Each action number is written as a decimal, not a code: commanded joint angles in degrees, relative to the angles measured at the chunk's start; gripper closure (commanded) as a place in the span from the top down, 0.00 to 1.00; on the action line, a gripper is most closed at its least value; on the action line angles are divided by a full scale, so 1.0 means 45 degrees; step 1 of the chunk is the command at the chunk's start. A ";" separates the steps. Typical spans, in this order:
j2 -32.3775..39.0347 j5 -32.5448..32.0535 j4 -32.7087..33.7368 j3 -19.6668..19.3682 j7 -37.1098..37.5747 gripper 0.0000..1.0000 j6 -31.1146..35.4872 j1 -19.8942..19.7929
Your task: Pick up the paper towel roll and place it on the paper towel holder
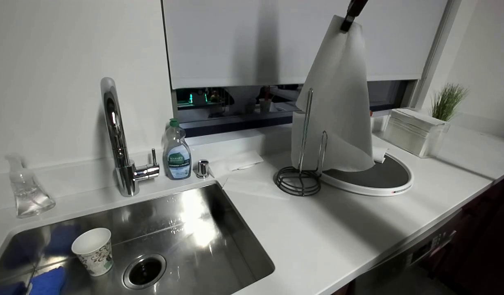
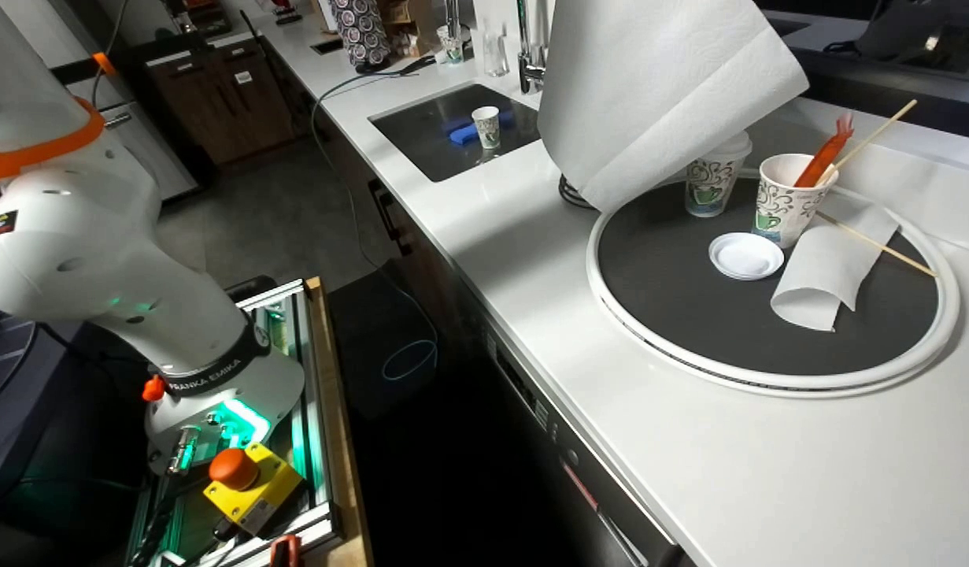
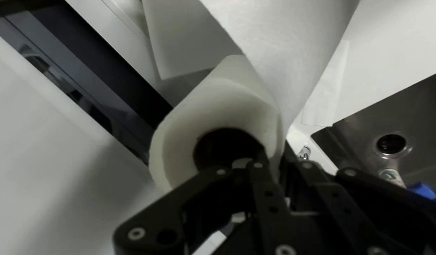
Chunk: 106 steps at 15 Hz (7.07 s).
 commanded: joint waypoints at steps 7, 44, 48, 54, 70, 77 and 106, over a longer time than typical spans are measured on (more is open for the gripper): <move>-0.0090 0.1083 0.1825 -0.0249 -0.3693 0.03 -0.2687 -0.0346; 0.0086 0.1001 0.3339 -0.0415 -0.4878 0.12 -0.5266 -0.0398; 0.0086 0.1001 0.3339 -0.0415 -0.4877 0.12 -0.5266 -0.0398; -0.0038 0.1424 0.3206 -0.0379 -0.4945 0.03 -0.4862 -0.0390; 0.0409 0.2530 0.3688 -0.0366 -0.5712 0.03 -0.4172 -0.0526; 0.1350 0.2075 0.4452 -0.0169 -0.5617 0.03 -0.4298 -0.0412; 0.6477 0.0245 0.8216 0.0406 -0.5192 0.51 -0.8126 0.1516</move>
